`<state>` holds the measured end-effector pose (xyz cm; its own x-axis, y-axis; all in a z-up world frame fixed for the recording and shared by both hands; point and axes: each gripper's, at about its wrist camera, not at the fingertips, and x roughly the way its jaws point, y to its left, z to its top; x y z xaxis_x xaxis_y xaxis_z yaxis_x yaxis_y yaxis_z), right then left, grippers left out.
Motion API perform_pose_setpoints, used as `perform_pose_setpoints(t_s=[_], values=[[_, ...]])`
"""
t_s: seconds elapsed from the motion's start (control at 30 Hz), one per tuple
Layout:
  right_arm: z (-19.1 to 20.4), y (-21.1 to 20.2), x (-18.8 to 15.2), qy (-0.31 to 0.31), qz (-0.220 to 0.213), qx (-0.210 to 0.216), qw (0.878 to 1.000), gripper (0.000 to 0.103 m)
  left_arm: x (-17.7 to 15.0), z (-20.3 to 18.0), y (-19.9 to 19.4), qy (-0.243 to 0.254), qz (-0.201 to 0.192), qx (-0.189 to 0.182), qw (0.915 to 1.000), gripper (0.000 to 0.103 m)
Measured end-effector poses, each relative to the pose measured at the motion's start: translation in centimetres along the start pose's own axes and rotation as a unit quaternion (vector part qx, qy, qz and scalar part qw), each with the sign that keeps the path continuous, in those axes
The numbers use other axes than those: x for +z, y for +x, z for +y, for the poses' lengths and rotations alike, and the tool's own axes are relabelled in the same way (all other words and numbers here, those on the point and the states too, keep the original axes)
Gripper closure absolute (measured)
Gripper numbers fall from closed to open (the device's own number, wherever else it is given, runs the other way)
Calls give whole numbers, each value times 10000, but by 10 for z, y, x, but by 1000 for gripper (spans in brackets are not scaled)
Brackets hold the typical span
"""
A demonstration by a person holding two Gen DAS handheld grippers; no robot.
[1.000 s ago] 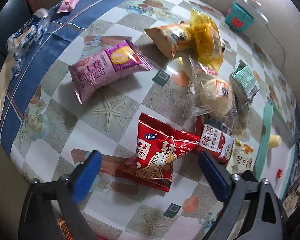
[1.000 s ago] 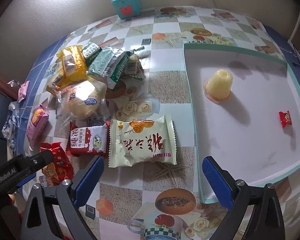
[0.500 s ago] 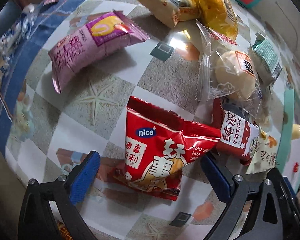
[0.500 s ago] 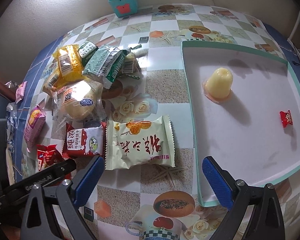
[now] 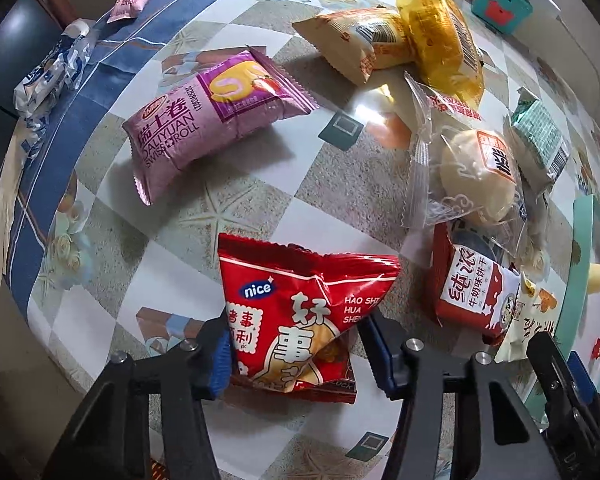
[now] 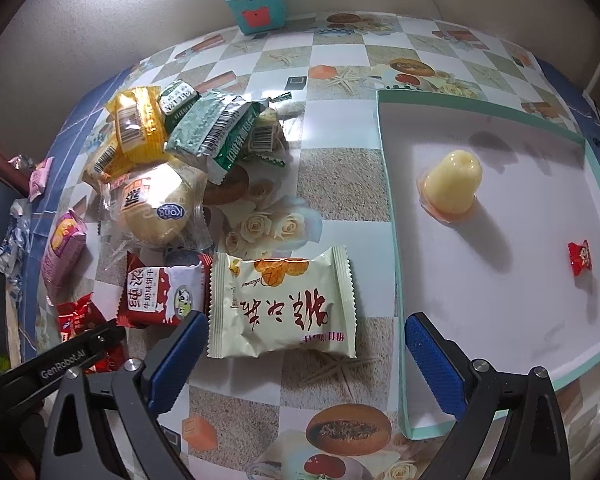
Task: Organize snacks
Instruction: 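Grasp the red 'nice' snack bag with the left gripper while the right gripper moves to the cream bag, then grasp the cream bag with Chinese text with the right gripper while the left gripper holds the red bag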
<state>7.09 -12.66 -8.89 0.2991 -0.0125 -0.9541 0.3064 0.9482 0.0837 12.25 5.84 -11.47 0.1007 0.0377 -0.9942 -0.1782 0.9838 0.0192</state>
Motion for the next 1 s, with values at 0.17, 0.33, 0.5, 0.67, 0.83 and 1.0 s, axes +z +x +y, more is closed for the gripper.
perform_pose_setpoints(t_s=[0.17,0.33,0.5,0.67,0.83,1.0], values=[[3,-2,1,-80,-82,62,9999,3,1,12,0,-202,25,-77,9998,47],[6,-11,1,-153,-212,116,9996,4,0,27,3,-354,35,-184,9992,47],[14,-16,3,-315,-370,331,9983,6,-13,37,-5,-354,6,-229,9991,47],[17,-4,2,-339,-228,545,9977,7,-12,33,-4,-335,21,-238,9992,47],[-4,7,5,-49,-41,210,9998,9,-10,32,-3,-410,53,-247,9988,47],[-11,5,8,76,-14,205,9998,11,-10,32,0,-433,60,-245,9987,47]])
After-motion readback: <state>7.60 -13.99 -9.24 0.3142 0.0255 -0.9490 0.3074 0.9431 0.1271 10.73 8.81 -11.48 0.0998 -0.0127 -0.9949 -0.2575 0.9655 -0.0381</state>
